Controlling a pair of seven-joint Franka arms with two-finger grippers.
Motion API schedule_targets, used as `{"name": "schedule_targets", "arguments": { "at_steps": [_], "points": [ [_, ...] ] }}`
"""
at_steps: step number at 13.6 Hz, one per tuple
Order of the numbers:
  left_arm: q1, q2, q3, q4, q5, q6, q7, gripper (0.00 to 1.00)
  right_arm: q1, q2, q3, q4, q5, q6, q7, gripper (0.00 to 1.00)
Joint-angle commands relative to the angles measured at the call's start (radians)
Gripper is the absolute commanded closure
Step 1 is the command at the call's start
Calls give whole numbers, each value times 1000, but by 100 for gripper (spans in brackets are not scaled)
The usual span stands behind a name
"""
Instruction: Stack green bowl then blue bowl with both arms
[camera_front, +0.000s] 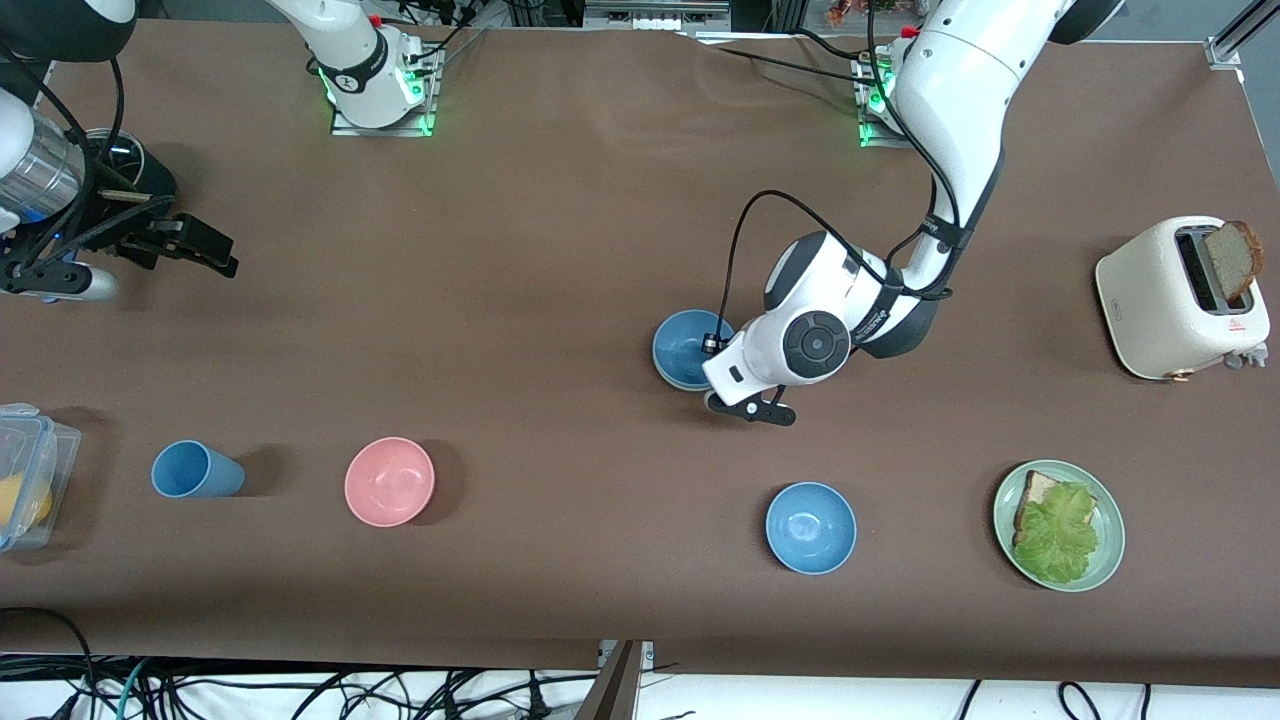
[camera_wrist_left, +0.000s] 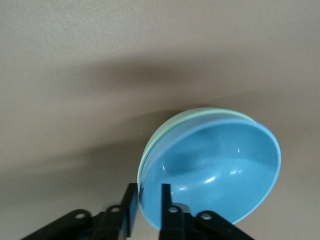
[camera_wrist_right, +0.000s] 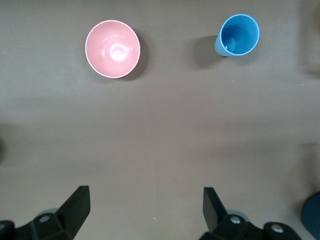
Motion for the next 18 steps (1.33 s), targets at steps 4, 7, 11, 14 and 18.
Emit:
{"name": "schedule_targets", "arguments": {
  "at_steps": [4, 7, 11, 14, 18],
  "points": [
    [8, -71, 40, 24, 3, -55, -5, 0, -9, 2, 7, 12, 4, 1, -2, 0],
    [8, -210, 150, 24, 5, -156, -2, 0, -9, 2, 7, 12, 4, 1, -2, 0],
    [12, -396, 287, 26, 24, -253, 63, 0, -9, 2, 8, 11, 4, 6, -3, 0],
    [32, -510, 347, 28, 130, -444, 184, 0, -9, 0, 8, -2, 4, 76, -19, 0],
    [72, -593, 341, 14, 130, -537, 229, 0, -9, -10, 8, -26, 5, 110, -52, 0]
  ]
}}
